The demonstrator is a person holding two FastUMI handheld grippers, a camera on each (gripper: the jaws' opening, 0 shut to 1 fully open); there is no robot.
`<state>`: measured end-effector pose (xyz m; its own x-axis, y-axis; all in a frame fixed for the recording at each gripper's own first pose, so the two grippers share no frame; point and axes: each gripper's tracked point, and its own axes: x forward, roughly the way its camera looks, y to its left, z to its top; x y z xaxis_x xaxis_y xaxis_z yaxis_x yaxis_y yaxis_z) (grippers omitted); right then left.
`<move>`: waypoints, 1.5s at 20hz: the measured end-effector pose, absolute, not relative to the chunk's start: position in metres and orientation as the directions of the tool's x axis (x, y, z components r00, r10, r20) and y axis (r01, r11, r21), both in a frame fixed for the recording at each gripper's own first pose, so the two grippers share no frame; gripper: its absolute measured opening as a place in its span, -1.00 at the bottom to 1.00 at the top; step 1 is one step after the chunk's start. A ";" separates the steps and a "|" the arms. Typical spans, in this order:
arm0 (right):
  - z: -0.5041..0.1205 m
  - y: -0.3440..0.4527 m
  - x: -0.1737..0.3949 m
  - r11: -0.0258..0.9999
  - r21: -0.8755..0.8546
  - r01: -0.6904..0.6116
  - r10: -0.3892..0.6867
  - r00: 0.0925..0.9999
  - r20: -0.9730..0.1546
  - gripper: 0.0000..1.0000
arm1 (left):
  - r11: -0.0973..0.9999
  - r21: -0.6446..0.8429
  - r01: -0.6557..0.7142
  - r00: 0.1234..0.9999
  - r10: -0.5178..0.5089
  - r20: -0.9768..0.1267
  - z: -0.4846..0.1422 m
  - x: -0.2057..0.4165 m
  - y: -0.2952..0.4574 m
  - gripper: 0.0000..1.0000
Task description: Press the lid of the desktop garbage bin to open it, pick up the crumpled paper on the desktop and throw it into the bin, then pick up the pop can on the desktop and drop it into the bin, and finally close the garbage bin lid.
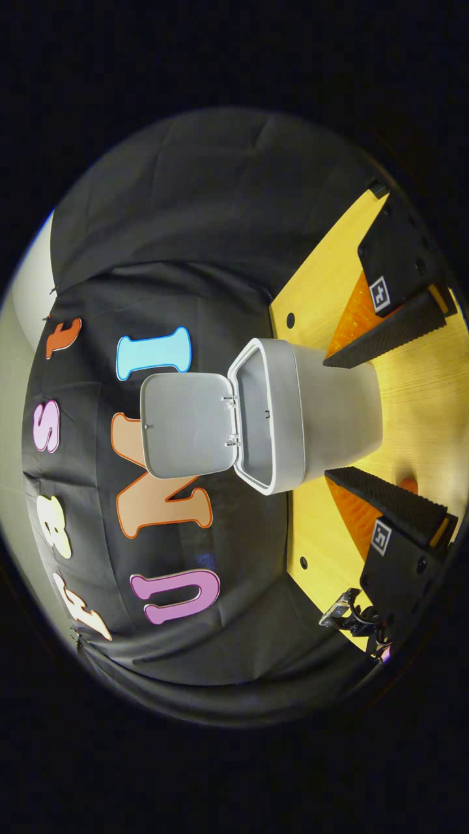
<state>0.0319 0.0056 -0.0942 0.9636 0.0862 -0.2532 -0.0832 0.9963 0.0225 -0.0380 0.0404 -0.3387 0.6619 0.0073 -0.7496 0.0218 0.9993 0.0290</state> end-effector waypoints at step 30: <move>-0.128 0.023 0.005 0.996 0.029 -0.090 0.095 0.957 -0.276 0.97 | 0.977 0.010 0.215 0.942 -0.205 -0.265 -0.033 0.074 -0.035 -0.70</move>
<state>0.0047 0.0228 -0.1278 0.9566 0.0945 -0.2755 -0.0900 0.9955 0.0292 0.0737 -0.0346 -0.0325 0.9422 -0.2049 -0.2652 0.2152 0.9765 0.0100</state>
